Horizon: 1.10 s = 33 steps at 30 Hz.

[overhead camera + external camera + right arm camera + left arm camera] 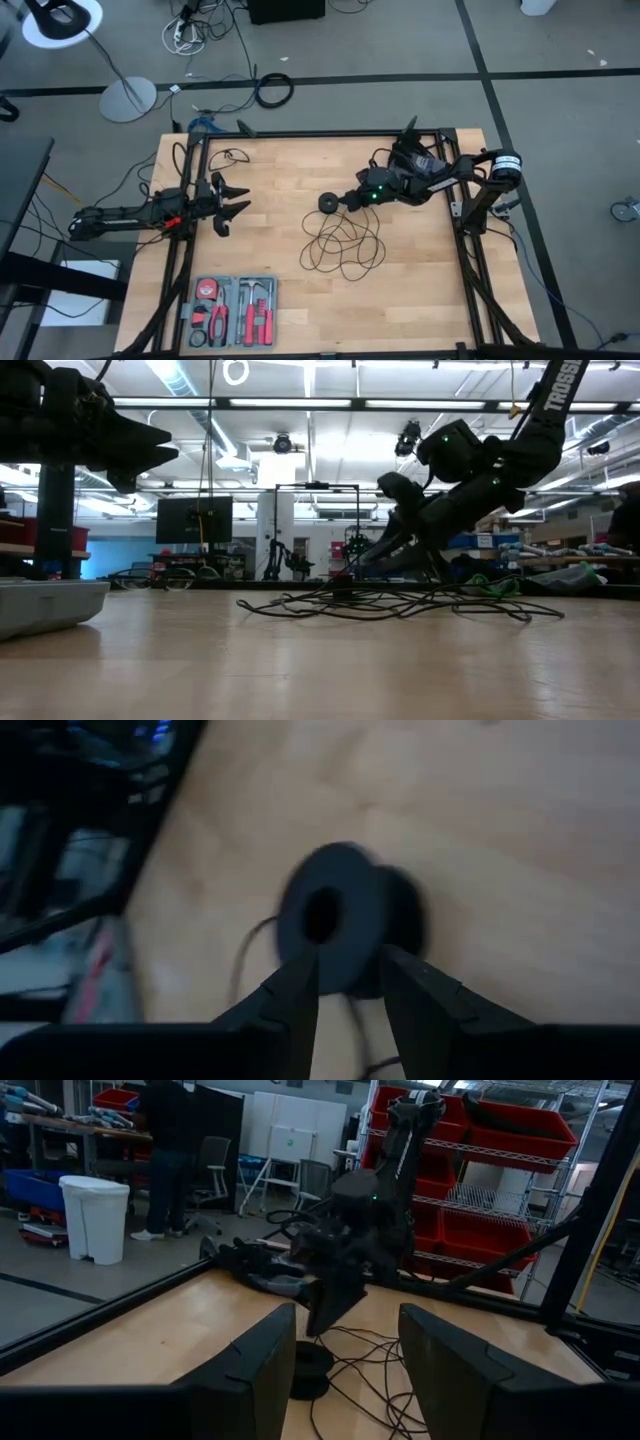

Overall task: Coil cords
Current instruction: Coil the black wire onto the black spool

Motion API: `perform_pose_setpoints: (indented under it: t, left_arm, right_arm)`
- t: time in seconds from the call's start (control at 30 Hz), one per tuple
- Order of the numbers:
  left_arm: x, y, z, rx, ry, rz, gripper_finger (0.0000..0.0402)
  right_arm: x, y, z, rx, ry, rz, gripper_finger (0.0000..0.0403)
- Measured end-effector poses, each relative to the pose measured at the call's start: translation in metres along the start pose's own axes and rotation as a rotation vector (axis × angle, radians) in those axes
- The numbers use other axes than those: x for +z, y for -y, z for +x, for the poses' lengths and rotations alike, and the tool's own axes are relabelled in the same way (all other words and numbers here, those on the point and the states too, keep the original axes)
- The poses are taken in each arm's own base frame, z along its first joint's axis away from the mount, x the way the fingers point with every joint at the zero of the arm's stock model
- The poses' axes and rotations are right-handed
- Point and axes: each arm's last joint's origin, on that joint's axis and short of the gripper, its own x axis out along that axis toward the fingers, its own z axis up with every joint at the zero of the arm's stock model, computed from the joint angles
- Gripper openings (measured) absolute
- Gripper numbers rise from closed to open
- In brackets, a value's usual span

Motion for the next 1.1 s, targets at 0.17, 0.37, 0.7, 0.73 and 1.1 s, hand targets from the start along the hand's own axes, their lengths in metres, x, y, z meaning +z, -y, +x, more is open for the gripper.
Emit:
perform_pose_setpoints:
  t: [0.17, 0.37, 0.7, 0.73, 1.1]
  left_arm:
    - [0.0, 0.0, 0.0, 0.0, 0.0, 0.004, 0.0184]
    - [0.0, 0.0, 0.0, 0.001, 0.0, 0.006, 0.0184]
    - [0.0, 0.0, 0.0, 0.0, 0.0, 0.007, 0.0184]
    - [0.0, 0.0, 0.0, 0.0, 0.0, 0.007, 0.0184]
    - [0.0, 0.0, 0.0, 0.0, 0.0, 0.007, 0.0184]
  right_arm:
    - [-0.001, 0.006, 0.01, 0.06, -0.006, 0.032, 0.0111]
    - [-0.004, 0.009, 0.022, 0.138, 0.006, 0.046, 0.0111]
    - [-0.001, 0.011, 0.023, 0.162, 0.019, 0.056, 0.0111]
    - [-0.001, 0.011, 0.023, 0.16, 0.018, 0.057, 0.0111]
    - [-0.002, 0.014, 0.024, 0.118, 0.018, 0.072, 0.0097]
